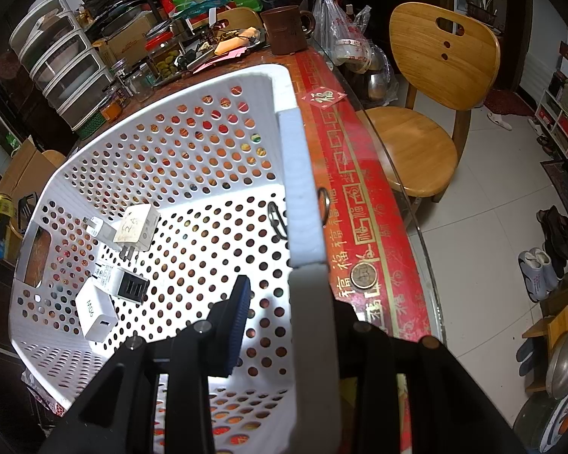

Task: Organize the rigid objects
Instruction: 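Carry the toy car into the basket and open the left gripper, then grasp the flat white adapter with the left gripper, then lower the flat white adapter into the basket and release it, then grasp the pink dotted adapter with the left gripper, then drop the pink dotted adapter into the basket and open the left gripper, then grasp the light-blue adapter with the left gripper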

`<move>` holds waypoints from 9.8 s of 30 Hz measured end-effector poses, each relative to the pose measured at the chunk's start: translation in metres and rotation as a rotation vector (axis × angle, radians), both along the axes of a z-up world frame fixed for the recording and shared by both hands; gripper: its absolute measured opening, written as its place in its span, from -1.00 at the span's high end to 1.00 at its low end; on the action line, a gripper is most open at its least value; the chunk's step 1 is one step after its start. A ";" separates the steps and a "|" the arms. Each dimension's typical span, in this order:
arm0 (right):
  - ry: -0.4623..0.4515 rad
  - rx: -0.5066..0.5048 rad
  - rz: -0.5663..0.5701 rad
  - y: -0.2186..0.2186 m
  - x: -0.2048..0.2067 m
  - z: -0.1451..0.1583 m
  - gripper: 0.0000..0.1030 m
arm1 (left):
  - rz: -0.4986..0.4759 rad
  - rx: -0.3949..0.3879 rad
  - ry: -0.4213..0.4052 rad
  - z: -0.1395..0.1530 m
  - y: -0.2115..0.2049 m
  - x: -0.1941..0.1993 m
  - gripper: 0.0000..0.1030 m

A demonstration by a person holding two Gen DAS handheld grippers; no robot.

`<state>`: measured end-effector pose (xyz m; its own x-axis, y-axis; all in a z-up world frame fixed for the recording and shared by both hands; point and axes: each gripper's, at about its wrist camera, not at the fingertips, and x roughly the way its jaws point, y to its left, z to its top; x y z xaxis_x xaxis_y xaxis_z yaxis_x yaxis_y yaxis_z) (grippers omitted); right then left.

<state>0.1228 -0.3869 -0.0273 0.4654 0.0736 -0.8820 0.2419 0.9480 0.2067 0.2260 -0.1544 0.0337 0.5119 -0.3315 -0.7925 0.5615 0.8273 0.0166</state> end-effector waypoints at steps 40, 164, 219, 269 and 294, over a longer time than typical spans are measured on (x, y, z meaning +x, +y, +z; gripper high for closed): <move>0.001 0.003 0.004 0.001 0.000 0.000 0.36 | 0.246 -0.082 0.045 -0.051 0.164 0.010 -0.99; -0.008 0.008 0.017 0.000 0.000 0.003 0.33 | 0.323 0.097 0.106 -0.128 0.162 0.074 -0.83; -0.007 0.007 0.021 0.000 0.001 0.003 0.32 | 0.117 0.079 -0.115 0.008 0.061 0.028 0.37; -0.007 0.008 0.022 0.000 -0.001 0.001 0.31 | 0.357 0.100 -0.127 -0.039 0.160 -0.013 -0.99; -0.005 0.010 0.027 -0.003 -0.002 0.003 0.28 | 0.354 0.004 0.087 -0.159 0.135 -0.009 -0.19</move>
<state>0.1208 -0.3897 -0.0243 0.4679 0.0947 -0.8787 0.2150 0.9522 0.2172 0.2170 -0.0191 -0.1252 0.5251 -0.1426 -0.8390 0.2396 0.9708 -0.0150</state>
